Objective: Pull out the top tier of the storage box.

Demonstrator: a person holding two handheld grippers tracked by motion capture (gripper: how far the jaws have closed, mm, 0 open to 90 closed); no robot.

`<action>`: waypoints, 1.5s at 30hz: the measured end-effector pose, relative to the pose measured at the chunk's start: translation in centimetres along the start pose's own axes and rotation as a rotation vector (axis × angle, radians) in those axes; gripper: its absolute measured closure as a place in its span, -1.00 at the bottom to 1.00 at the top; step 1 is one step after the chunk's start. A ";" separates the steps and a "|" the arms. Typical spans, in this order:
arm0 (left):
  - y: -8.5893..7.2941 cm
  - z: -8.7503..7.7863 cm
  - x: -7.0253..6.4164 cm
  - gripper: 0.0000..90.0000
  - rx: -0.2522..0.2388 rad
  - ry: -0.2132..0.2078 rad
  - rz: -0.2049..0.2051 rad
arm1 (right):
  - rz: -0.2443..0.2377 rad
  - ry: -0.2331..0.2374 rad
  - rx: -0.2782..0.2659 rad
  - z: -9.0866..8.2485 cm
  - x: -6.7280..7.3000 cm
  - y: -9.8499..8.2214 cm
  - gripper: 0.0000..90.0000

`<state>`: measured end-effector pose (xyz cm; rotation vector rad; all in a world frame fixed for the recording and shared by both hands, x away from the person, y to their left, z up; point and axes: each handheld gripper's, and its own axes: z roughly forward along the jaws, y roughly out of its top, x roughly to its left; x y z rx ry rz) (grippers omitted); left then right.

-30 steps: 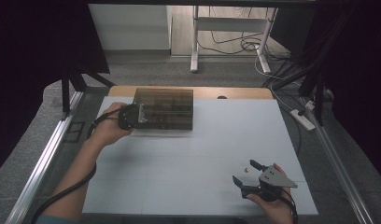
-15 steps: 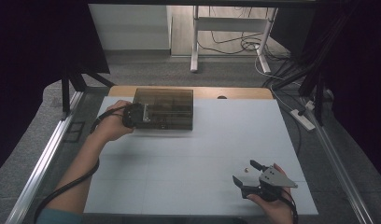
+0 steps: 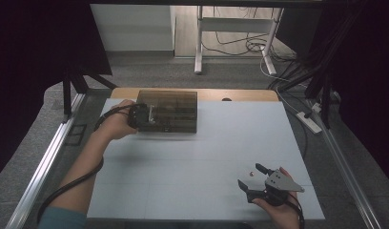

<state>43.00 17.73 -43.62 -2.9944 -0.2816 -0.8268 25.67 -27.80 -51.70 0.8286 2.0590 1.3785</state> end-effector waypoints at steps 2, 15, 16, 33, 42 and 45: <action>0.0 0.0 0.1 0.78 0.004 -0.004 0.015 | 0.000 -0.001 -0.001 0.0 0.0 0.0 -0.73; 0.4 -0.2 0.2 0.84 0.026 -0.021 0.066 | 0.003 -0.004 -0.002 -0.1 -0.1 0.0 -0.73; 0.4 -0.2 0.3 0.84 0.026 -0.021 0.067 | 0.004 -0.005 -0.002 -0.1 -0.1 0.0 -0.73; 0.3 -0.7 -0.6 0.85 0.029 -0.019 0.086 | 0.002 -0.004 -0.001 -0.1 0.0 0.0 -0.73; 0.2 -0.9 -1.1 0.85 0.021 -0.012 0.097 | 0.001 -0.004 0.000 0.0 0.0 0.0 -0.73; 0.3 -1.0 -1.3 0.85 0.024 -0.009 0.103 | 0.002 -0.006 -0.001 0.0 -0.1 0.0 -0.73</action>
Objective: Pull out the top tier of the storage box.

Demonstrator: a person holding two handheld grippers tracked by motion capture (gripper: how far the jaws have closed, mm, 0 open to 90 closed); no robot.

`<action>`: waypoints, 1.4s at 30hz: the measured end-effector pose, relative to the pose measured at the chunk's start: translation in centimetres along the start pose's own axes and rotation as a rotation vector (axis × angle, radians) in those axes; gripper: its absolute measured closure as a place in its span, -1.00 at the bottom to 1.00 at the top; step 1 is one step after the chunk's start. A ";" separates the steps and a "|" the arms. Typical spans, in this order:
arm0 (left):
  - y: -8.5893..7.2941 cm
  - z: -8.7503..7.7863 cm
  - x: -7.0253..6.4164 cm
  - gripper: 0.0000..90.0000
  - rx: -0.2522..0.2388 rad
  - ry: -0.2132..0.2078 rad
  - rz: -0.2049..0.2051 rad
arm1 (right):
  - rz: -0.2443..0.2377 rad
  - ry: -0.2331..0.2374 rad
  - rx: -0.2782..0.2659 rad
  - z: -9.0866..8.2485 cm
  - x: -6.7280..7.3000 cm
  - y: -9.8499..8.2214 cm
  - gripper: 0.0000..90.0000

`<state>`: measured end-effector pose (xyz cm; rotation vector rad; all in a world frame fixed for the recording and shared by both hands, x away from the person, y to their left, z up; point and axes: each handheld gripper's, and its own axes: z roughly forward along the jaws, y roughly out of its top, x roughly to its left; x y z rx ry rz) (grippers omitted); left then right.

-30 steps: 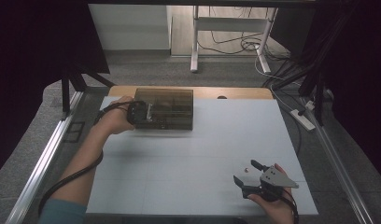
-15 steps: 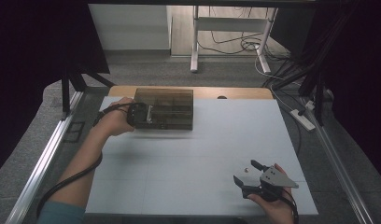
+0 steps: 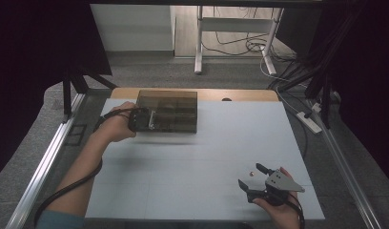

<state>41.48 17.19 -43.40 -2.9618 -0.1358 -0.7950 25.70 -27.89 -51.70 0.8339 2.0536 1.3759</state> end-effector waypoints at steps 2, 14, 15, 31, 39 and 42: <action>-0.1 0.0 -0.1 0.85 -0.002 -0.004 -0.010 | 0.001 -0.001 0.001 0.0 0.0 0.0 -0.73; 0.0 -0.2 -0.4 0.85 0.000 -0.004 -0.010 | 0.005 -0.001 0.000 0.1 -0.1 0.0 -0.73; 0.0 -0.2 -0.4 0.85 0.001 -0.003 -0.010 | 0.005 -0.001 0.001 0.1 -0.1 0.0 -0.73; 0.0 -0.4 -0.9 0.85 -0.002 0.007 -0.007 | 0.004 -0.004 -0.001 0.0 -0.1 0.0 -0.73; 0.0 -0.6 -1.3 0.85 -0.006 0.012 -0.005 | 0.003 -0.004 -0.001 0.0 -0.1 0.0 -0.73; 0.0 -0.6 -1.4 0.85 -0.004 0.011 -0.004 | 0.003 -0.003 -0.002 0.0 -0.1 0.0 -0.73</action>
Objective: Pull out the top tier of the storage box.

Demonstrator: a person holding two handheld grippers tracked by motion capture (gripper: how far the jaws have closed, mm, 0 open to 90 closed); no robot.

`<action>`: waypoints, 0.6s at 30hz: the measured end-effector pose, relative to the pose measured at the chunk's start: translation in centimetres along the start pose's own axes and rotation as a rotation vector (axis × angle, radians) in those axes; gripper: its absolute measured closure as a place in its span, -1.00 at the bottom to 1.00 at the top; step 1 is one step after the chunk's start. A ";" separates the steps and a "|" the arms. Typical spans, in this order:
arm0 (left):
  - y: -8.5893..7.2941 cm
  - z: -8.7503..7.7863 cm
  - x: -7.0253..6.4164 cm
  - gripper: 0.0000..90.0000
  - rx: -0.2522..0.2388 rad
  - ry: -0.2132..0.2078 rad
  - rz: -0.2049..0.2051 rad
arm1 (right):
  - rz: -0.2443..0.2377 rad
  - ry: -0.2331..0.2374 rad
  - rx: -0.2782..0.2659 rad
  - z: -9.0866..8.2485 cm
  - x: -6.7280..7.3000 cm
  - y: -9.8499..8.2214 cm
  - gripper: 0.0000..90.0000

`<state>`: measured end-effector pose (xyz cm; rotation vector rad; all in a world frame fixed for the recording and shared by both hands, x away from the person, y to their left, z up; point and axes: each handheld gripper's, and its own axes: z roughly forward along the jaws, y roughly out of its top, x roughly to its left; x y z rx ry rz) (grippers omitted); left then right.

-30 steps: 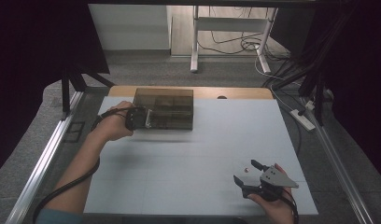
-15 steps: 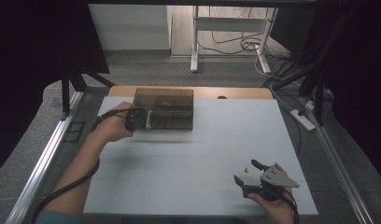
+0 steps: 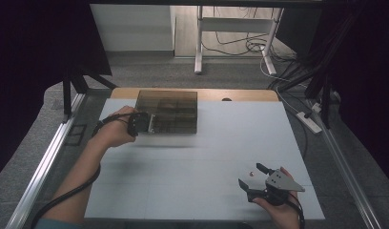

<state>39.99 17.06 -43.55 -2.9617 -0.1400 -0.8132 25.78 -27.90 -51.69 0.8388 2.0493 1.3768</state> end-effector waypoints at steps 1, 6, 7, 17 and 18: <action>0.0 0.0 0.0 0.85 -0.001 -0.001 -0.001 | 0.000 0.000 0.000 0.0 0.0 0.0 -0.73; 0.0 -0.1 -0.1 0.86 0.000 0.000 0.001 | 0.000 -0.001 0.000 0.0 0.0 0.0 -0.73; 0.0 -0.1 -0.1 0.85 -0.002 0.001 -0.001 | 0.000 -0.001 0.001 0.0 0.0 0.0 -0.73; -0.1 -0.2 -0.5 0.86 -0.011 0.002 -0.005 | 0.001 -0.001 0.000 0.0 0.0 0.0 -0.73; -0.1 -0.2 -0.5 0.85 -0.007 0.004 0.001 | 0.000 -0.001 0.001 0.0 0.0 0.0 -0.73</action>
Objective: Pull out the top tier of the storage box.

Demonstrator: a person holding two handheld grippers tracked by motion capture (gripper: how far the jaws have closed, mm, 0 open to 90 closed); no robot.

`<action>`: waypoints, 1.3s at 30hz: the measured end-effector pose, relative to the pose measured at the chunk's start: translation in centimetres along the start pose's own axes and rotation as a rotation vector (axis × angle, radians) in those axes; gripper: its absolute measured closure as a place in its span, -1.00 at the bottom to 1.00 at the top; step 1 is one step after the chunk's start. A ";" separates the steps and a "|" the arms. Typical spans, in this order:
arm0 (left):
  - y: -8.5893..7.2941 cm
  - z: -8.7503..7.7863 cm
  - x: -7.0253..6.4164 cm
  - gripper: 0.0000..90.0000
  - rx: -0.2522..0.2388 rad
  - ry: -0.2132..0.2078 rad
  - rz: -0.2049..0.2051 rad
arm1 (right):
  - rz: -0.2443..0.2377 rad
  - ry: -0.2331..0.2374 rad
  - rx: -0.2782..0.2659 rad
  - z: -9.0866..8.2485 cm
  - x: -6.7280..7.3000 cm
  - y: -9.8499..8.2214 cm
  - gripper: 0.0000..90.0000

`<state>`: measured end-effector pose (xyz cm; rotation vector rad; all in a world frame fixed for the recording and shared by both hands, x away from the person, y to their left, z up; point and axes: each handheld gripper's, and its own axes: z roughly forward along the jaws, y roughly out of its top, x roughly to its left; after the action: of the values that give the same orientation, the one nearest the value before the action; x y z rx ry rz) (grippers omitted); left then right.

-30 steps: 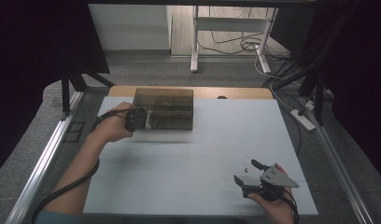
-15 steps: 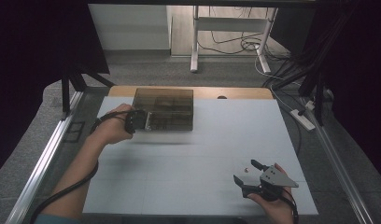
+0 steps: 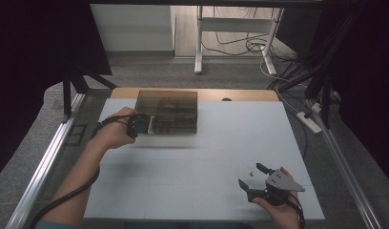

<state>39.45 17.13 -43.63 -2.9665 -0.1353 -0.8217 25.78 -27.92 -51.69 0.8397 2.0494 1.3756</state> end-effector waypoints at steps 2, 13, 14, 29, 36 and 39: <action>0.0 0.0 0.0 0.86 0.003 0.002 0.008 | 0.001 0.001 0.000 0.0 0.0 0.0 -0.73; 0.0 -0.2 -0.4 0.86 -0.001 0.001 -0.002 | 0.001 0.000 0.001 0.0 0.0 0.0 -0.73; 0.0 -0.2 -0.4 0.86 0.000 0.001 0.000 | 0.001 0.000 0.001 0.0 0.0 0.0 -0.74; -0.1 -0.3 -0.6 0.86 -0.006 -0.001 -0.003 | 0.004 -0.001 0.001 0.0 -0.1 0.0 -0.73; -0.2 -0.4 -0.9 0.86 -0.014 0.000 -0.012 | 0.004 -0.002 0.003 0.1 0.0 -0.1 -0.73; -0.1 -0.5 -0.9 0.86 -0.011 0.000 -0.005 | 0.004 -0.002 0.003 0.0 -0.1 -0.1 -0.73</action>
<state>38.43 17.18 -43.69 -2.9774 -0.1385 -0.8260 25.84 -27.95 -51.75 0.8466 2.0498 1.3745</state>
